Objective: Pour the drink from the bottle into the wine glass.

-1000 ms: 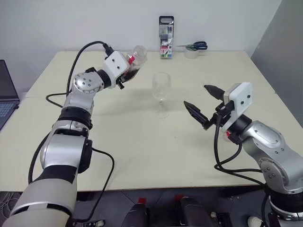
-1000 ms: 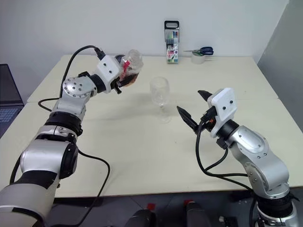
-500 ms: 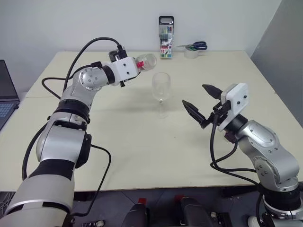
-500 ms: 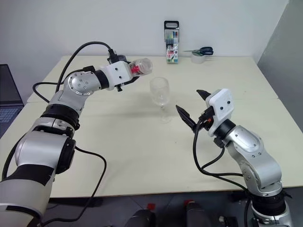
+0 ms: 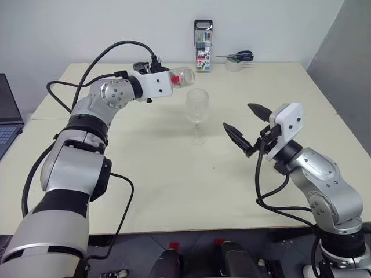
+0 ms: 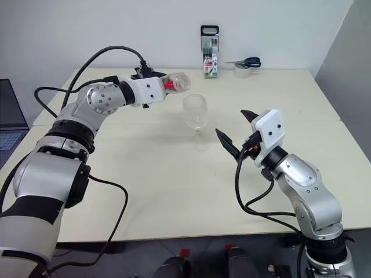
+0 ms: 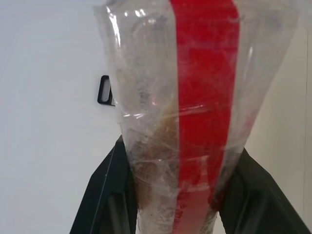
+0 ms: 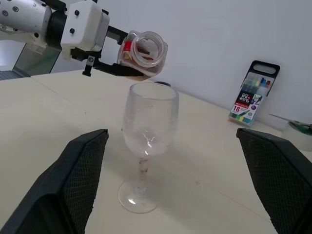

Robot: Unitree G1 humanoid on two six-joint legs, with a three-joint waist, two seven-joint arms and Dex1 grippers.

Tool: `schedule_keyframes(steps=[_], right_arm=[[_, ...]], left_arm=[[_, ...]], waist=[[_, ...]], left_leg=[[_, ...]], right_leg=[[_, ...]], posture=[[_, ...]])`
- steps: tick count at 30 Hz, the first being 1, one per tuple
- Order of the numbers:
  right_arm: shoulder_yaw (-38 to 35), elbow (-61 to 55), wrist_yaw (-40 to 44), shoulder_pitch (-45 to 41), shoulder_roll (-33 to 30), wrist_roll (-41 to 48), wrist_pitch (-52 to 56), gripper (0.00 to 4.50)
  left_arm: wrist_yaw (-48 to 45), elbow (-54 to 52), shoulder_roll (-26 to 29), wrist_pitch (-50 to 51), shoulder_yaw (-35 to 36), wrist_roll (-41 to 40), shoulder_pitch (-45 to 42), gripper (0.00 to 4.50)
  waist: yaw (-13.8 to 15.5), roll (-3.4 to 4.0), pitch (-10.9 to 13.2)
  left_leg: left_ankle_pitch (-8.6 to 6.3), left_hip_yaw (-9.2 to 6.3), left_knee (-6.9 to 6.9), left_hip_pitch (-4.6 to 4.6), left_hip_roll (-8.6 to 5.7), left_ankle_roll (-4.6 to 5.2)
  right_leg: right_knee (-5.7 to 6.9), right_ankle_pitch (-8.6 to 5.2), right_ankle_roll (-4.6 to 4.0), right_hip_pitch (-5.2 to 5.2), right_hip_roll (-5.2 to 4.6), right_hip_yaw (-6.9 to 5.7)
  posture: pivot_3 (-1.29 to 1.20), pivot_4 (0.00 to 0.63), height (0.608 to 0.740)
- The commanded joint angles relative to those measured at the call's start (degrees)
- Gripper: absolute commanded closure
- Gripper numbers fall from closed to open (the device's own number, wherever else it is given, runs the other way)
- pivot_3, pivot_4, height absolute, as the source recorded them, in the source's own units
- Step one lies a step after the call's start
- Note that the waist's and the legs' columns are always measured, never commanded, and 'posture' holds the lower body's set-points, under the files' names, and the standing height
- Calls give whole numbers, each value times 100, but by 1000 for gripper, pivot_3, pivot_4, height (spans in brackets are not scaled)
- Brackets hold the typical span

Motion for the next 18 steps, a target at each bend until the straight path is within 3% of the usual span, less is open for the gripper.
schedule_keyframes(steps=[1, 18], right_arm=[[0, -42, 73, -33, 27, -92, -205, 0], [48, -45, 205, -22, 63, -286, -328, 0]], left_arm=[[220, -40, 118, -161, -87, 151, -334, 2819], [744, 119, 143, -258, -462, 678, -630, 2819]], waist=[[0, 0, 0], [0, 0, 0]], left_leg=[[0, 0, 0, 0, 0, 0], [0, 10, 2, 0, 0, 0]], right_leg=[[0, 0, 0, 0, 0, 0], [3, 0, 0, -2, 0, 1]], posture=[[0, 150, 740], [0, 150, 740]])
